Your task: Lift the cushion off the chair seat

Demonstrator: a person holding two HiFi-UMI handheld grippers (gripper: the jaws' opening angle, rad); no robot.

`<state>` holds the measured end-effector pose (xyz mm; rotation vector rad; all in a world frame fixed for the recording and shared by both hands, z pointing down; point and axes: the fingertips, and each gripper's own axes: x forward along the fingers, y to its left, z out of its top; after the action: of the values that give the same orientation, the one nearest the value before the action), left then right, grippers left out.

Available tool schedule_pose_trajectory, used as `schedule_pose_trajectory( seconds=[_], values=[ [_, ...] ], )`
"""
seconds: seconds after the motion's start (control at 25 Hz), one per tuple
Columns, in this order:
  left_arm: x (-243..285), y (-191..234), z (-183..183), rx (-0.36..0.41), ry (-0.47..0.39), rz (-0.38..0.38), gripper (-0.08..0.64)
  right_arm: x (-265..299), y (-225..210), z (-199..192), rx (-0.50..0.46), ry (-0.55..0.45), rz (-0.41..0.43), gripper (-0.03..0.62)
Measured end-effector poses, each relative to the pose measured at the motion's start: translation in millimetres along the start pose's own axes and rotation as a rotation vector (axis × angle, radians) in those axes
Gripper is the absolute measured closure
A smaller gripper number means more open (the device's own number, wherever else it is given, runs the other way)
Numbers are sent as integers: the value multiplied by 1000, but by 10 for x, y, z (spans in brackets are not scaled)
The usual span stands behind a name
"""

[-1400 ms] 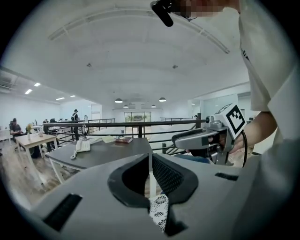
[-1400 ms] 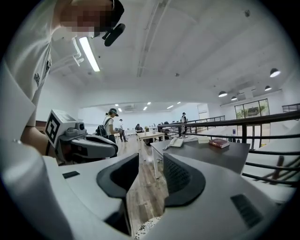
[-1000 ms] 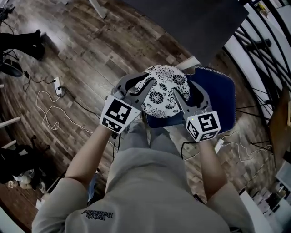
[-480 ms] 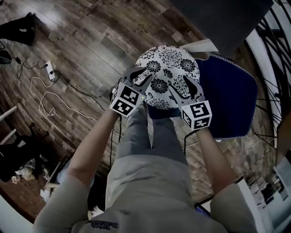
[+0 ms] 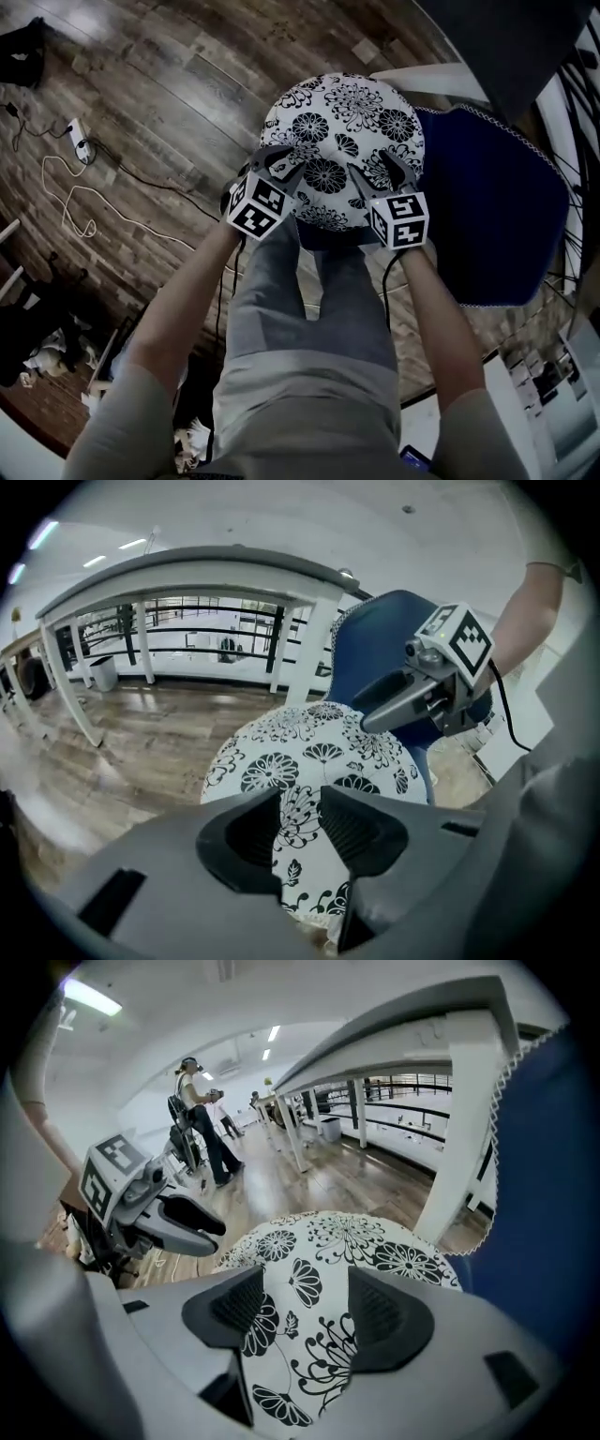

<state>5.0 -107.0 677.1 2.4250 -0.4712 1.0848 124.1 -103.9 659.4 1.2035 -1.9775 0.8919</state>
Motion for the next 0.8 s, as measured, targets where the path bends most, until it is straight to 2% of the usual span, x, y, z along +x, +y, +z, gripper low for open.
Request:
schedule_pose_trajectory(
  seconds=[0.08,0.28,0.4,0.6,0.72,0.8],
  values=[
    [129,-64,-173,-1,29,-10,443,117,-45,-156,-11,31,-5,333],
    [471,-145,-477,-74,88,-22,442,378,-211,-627,-37,138,-45,328],
    [628,-158,-616,-79,129,-20,442,521,-260,-831,-46,198,-84,328],
    [718,-76,-650,-110,150,-23,443,632,-295,-861,-56,232,-144,330],
    [707,-53,-643,-151,163,-40,457,630,-278,-861,-65,249,-134,364],
    [699,-65,-608,-147,148,-44,471,606,-264,-845,-83,266,-99,407]
  ],
)
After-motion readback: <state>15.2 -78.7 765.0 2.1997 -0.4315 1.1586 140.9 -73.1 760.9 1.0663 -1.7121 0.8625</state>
